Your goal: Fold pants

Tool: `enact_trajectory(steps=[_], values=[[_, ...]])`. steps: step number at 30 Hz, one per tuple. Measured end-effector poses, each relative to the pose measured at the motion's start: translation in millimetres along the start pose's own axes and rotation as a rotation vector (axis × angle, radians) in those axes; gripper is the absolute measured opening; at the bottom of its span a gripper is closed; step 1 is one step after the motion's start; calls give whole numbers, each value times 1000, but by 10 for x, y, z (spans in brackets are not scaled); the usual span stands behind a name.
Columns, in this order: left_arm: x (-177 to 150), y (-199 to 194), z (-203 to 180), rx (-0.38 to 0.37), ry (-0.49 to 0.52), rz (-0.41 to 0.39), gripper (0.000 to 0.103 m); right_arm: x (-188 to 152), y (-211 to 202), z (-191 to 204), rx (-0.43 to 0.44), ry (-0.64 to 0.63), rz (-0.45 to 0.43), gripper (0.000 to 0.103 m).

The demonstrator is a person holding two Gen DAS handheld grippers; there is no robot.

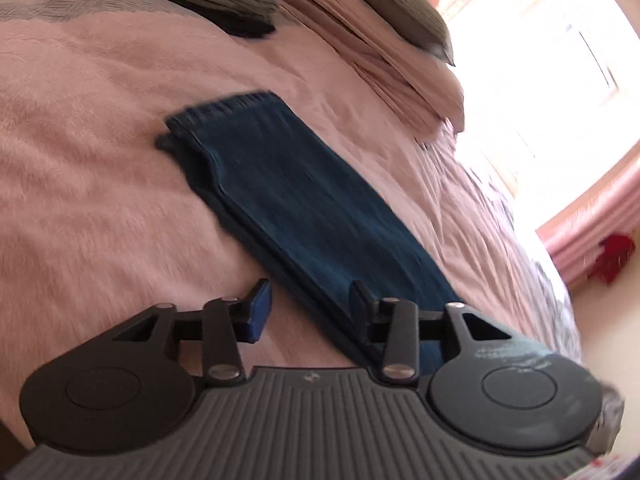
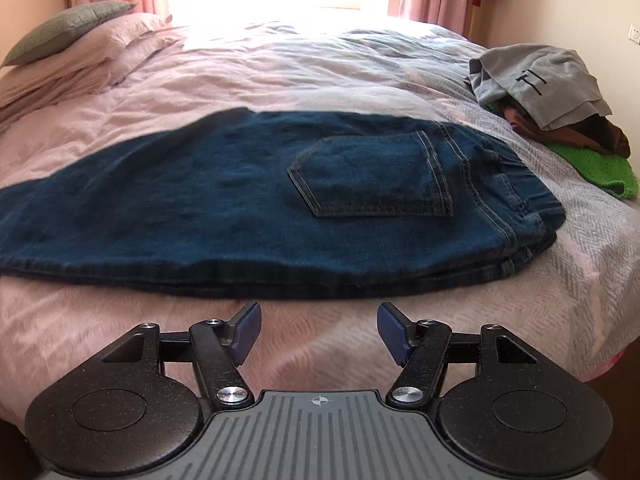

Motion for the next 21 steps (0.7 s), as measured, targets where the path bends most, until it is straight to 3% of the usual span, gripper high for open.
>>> enact_trajectory(steps=[5,8,10,12,13,15,16,18,19,21], values=[[547,-38,-51,47,117,-140,36,217,135,111,12,-33,-36,61],[727,149,-22,-43,78,-101,33,324,288,225,17,-45,-23,61],[792,283,82,-65,35,-84,31,370,334,301,29,-52,-28,61],[872,402,299,21,44,-97,4,394,344,350,34,-71,-33,61],[899,415,395,37,27,-97,3,395,352,363,33,-84,-34,61],[903,280,478,-1,-73,-103,2,381,354,344,22,-94,-36,61],[876,209,464,-8,-89,-97,3,368,360,320,17,-88,-34,61],[778,65,386,-56,-108,-77,21,350,385,258,20,-53,-23,61],[718,39,368,-81,-130,-51,36,346,395,232,25,-33,-19,61],[583,76,394,-63,-172,-9,39,351,392,186,33,7,-17,61]])
Point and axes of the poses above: each gripper's, at about its wrist camera, not at the fingertips, and y roughly the way its jaws point, z to its left, x to its top, the point moved 9 cm from there along y, roughly the way its jaws point, and after that the axes turned 13 degrees about -y, right-handed, at the moved point
